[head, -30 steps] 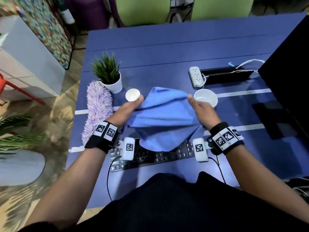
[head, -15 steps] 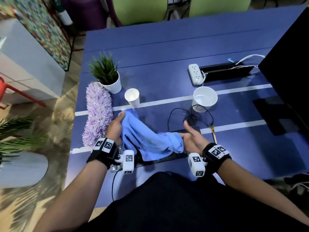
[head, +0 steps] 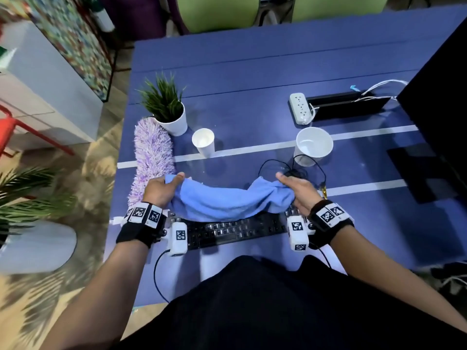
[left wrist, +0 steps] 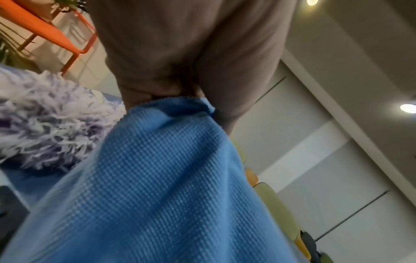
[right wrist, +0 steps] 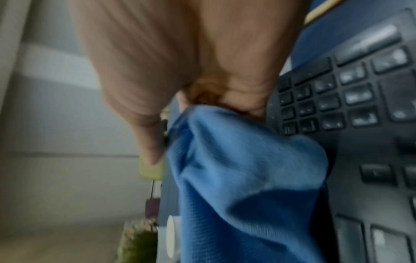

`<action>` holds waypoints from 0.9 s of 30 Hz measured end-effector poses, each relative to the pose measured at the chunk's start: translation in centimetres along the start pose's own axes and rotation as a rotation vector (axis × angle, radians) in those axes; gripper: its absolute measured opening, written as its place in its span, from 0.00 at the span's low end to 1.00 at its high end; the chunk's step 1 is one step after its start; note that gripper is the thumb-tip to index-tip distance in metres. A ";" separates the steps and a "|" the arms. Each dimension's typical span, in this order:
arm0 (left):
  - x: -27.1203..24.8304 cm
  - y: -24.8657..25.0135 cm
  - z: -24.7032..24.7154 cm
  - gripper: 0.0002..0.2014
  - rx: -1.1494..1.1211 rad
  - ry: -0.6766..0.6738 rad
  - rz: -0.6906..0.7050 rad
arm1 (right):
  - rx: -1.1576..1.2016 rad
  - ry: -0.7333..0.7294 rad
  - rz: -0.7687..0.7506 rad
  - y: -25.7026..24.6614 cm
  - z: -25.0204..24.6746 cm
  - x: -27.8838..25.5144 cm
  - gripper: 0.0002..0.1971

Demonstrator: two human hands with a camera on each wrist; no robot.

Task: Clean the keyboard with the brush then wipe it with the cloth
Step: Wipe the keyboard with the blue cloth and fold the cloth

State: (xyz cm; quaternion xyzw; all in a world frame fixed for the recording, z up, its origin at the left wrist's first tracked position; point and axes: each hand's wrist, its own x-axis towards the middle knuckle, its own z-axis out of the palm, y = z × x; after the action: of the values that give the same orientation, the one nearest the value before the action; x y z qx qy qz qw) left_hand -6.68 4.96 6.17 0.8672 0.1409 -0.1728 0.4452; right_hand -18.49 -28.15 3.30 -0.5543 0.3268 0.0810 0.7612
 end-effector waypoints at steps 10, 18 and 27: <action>1.7 1.3 -2.0 0.29 0.118 -0.149 -0.097 | -0.217 0.275 -0.213 -0.5 0.5 1.4 0.14; 1.3 1.1 -2.4 0.22 -0.007 -0.245 0.239 | -0.610 0.084 -0.282 -4.5 -2.4 -0.4 0.17; 0.8 4.7 0.1 0.08 0.108 0.065 0.449 | -0.395 0.293 -0.307 -7.2 -4.1 -1.5 0.11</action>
State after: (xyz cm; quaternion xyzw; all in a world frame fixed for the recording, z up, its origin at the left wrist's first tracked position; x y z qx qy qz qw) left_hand -4.11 2.29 9.11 0.9046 -0.0507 -0.0487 0.4205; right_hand -17.85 -34.17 9.21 -0.7405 0.3233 -0.0540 0.5867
